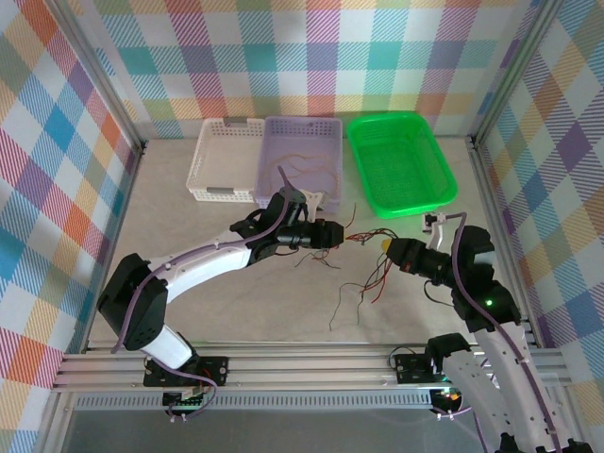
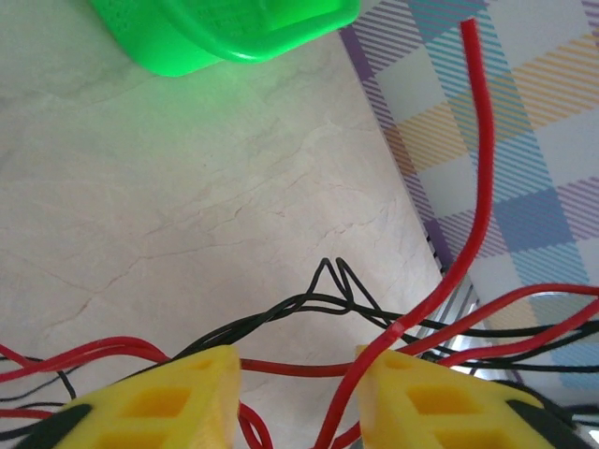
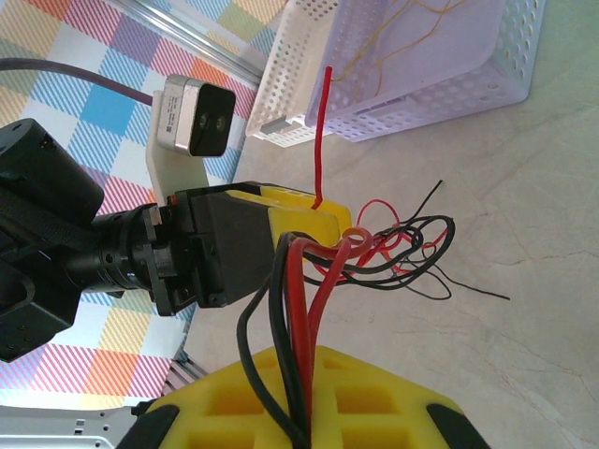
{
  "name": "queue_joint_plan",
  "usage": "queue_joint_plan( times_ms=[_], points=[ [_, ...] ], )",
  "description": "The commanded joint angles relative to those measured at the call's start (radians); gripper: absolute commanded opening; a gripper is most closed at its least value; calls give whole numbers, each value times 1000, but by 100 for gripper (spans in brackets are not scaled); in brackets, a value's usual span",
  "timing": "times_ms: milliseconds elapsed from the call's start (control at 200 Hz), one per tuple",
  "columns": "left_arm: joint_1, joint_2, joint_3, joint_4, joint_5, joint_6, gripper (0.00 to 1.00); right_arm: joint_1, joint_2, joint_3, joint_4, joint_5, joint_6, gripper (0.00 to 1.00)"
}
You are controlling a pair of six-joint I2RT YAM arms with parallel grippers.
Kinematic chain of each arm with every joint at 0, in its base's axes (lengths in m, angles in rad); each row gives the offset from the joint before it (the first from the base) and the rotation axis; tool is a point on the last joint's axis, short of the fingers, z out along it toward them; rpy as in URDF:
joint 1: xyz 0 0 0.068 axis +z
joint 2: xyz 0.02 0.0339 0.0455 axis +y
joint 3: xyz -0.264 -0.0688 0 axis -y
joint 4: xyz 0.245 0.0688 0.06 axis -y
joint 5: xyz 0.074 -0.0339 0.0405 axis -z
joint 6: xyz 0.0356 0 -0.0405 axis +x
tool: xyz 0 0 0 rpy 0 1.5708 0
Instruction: Untangle the cables
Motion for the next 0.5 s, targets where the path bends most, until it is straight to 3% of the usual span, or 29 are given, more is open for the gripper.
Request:
queue_joint_plan(
  times_ms=[0,195,340,495],
  points=[
    [-8,-37,-2,9,2,10,28,7,-21,12,9,-19,13,0],
    [-8,-63,3,-23,-12,26,0,7,-26,11,-16,6,6,0],
    [-9,-114,18,-107,-87,32,0,7,-26,9,-66,89,6,0],
    [-1,-186,79,-315,-215,36,0,7,-17,-27,-138,230,23,0]
  ],
)
